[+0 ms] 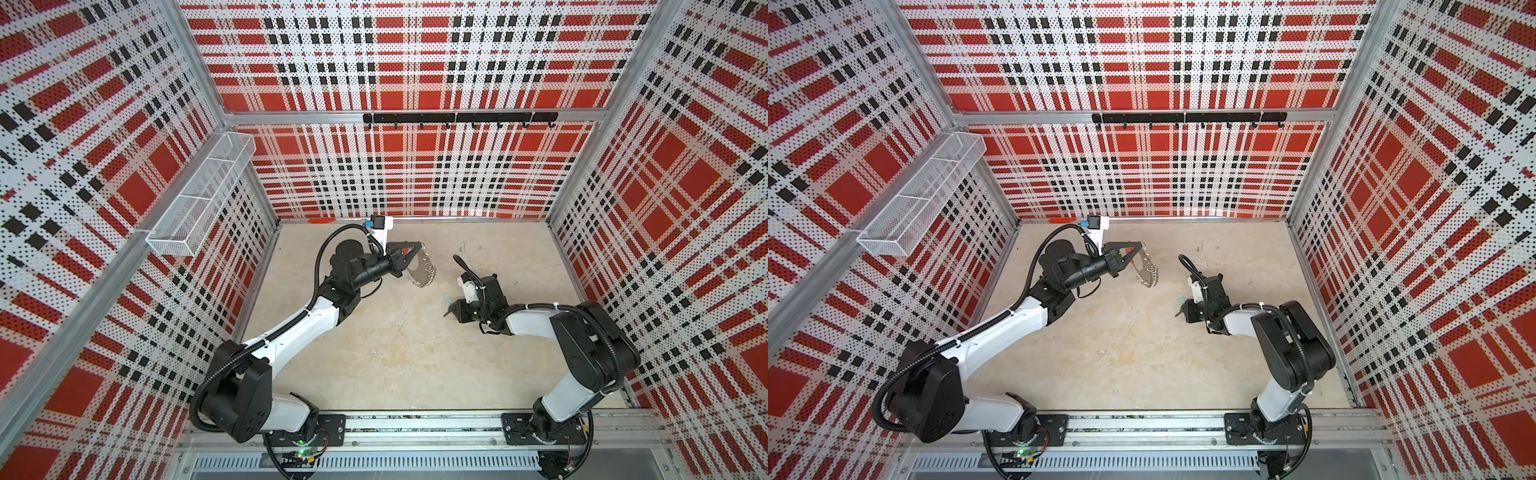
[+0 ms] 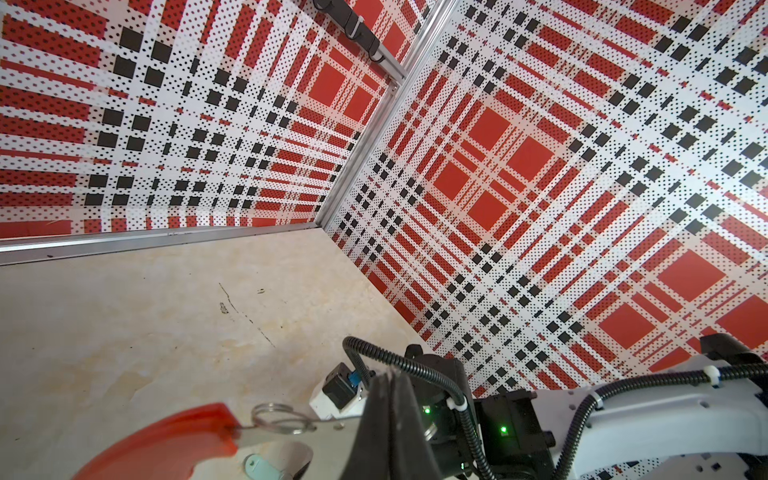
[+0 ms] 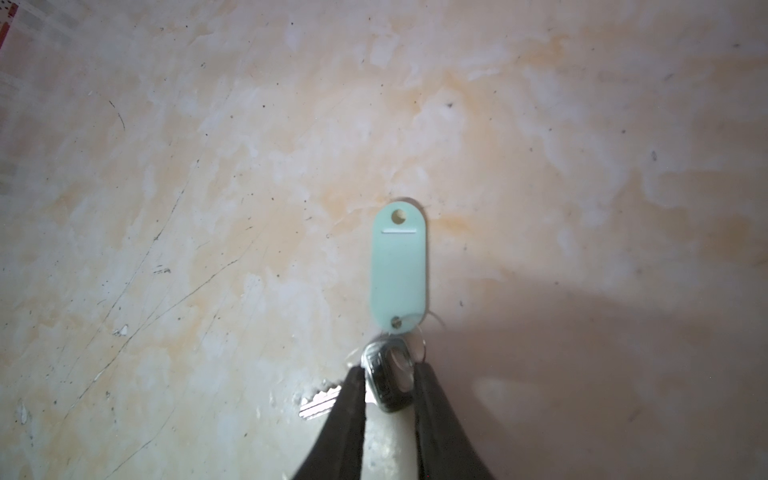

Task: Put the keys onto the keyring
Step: 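Lower the right gripper and close it on the green-tagged key's ring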

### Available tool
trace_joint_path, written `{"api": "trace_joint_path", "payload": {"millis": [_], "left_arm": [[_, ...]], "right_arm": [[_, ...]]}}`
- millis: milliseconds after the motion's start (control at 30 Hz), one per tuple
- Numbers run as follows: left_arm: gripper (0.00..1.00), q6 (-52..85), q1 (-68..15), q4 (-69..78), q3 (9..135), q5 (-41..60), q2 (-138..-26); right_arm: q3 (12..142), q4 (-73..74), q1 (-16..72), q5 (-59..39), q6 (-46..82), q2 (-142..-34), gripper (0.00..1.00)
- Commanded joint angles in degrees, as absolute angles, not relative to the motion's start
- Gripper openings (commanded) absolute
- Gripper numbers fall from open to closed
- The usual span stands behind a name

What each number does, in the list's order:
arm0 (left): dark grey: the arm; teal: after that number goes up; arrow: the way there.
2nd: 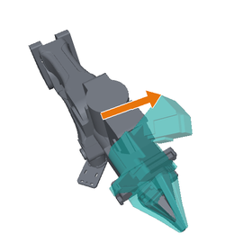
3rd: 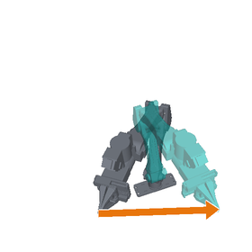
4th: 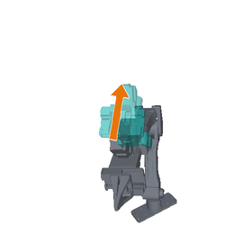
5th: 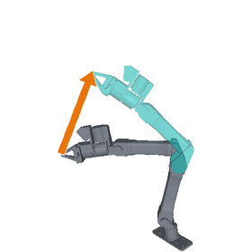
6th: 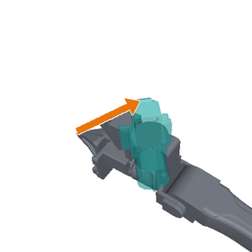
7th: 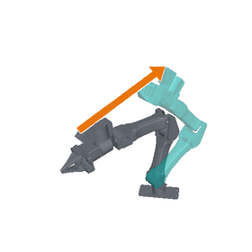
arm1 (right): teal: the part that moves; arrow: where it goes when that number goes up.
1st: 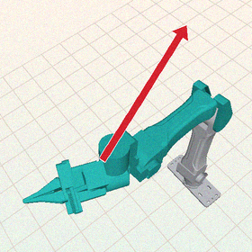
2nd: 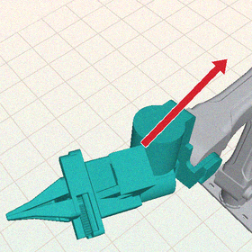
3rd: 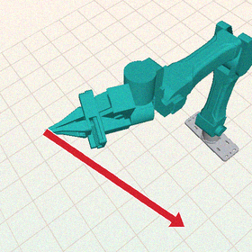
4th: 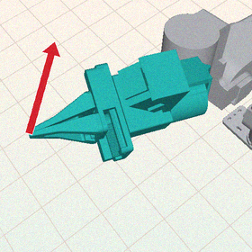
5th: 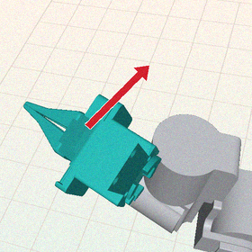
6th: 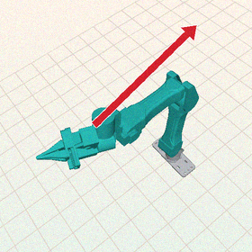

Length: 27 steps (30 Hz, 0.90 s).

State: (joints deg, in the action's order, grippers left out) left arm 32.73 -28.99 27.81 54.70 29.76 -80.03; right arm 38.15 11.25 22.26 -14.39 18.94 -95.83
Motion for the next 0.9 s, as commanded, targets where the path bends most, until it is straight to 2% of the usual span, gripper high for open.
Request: {"api": "trace_joint_path", "payload": {"millis": [0,167,333,700,867], "left_arm": [[0.00,32.4,-29.2,30.1,57.2,30.8,-79.4],[0.00,32.5,-29.3,30.0,57.2,30.9,-79.4],[0.00,32.4,-29.4,30.0,57.2,31.0,-79.5],[0.00,32.2,-29.5,29.9,57.0,31.0,-79.5],[0.00,32.2,-29.4,30.0,56.9,31.0,-79.5]], "right_arm": [[37.4,13.1,21.6,-15.2,18.5,-96.8,0.24],[37.7,13.2,21.4,-15.5,18.7,-97.1,0.26],[37.6,13.3,21.3,-15.8,19.4,-96.6,0.33],[36.0,16.8,17.9,-21.6,22.8,-96.3,0.35],[36.4,16.3,17.8,-22.4,23.0,-95.2,0.40]]}}
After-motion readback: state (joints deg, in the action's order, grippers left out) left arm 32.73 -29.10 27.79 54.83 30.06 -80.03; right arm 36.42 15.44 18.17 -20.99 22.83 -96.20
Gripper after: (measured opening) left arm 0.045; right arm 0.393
